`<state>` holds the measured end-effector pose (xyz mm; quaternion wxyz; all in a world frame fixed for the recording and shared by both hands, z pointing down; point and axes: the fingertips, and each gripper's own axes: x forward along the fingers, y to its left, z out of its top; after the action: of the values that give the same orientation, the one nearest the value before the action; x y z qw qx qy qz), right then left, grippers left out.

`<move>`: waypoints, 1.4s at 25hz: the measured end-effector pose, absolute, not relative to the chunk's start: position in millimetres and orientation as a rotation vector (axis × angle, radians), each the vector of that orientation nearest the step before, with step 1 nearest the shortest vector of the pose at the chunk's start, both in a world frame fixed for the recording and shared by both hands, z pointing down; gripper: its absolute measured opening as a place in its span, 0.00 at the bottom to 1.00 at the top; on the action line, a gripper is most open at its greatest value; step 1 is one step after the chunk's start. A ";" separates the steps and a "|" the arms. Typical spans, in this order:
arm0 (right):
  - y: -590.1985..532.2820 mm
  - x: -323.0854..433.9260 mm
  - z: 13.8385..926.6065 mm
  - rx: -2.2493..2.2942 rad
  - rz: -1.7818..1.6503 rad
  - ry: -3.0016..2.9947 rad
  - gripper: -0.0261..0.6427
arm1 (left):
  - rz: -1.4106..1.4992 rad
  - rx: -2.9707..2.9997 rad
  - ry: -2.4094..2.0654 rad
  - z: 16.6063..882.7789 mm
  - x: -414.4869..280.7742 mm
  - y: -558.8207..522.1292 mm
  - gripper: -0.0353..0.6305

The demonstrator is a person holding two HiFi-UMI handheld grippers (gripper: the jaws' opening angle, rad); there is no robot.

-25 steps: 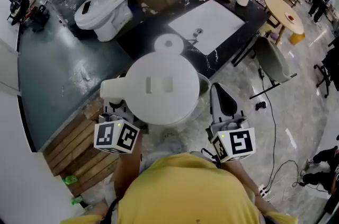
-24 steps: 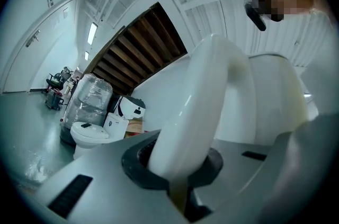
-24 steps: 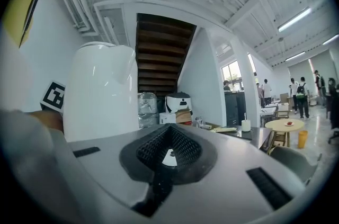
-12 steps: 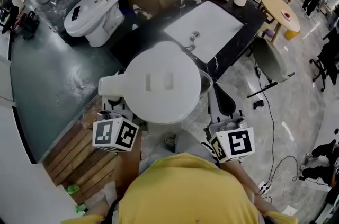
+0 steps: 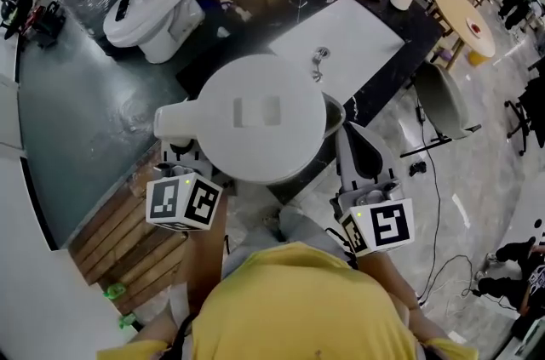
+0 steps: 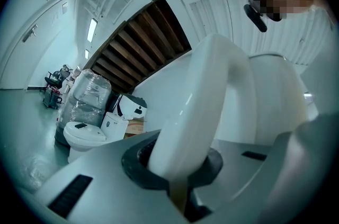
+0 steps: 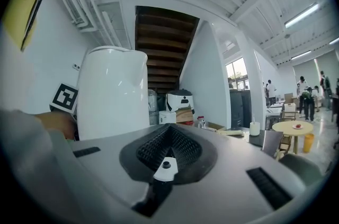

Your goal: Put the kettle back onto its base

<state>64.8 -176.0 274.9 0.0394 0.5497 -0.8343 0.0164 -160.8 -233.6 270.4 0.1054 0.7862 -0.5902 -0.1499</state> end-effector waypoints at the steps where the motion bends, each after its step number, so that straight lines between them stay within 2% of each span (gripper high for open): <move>1: -180.0 66.1 275.2 1.685 0.053 -2.557 0.06 | -0.439 2.313 -1.743 270.9 -160.5 -238.6 0.09; 35: -296.1 59.7 309.7 1.612 0.113 -2.597 0.06 | -0.399 2.299 -1.812 298.8 -159.9 -373.5 0.09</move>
<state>59.7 -296.1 309.7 0.0415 0.5267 -0.8482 0.0369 -159.9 -373.5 298.8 0.0934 0.7748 -0.6107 -0.1344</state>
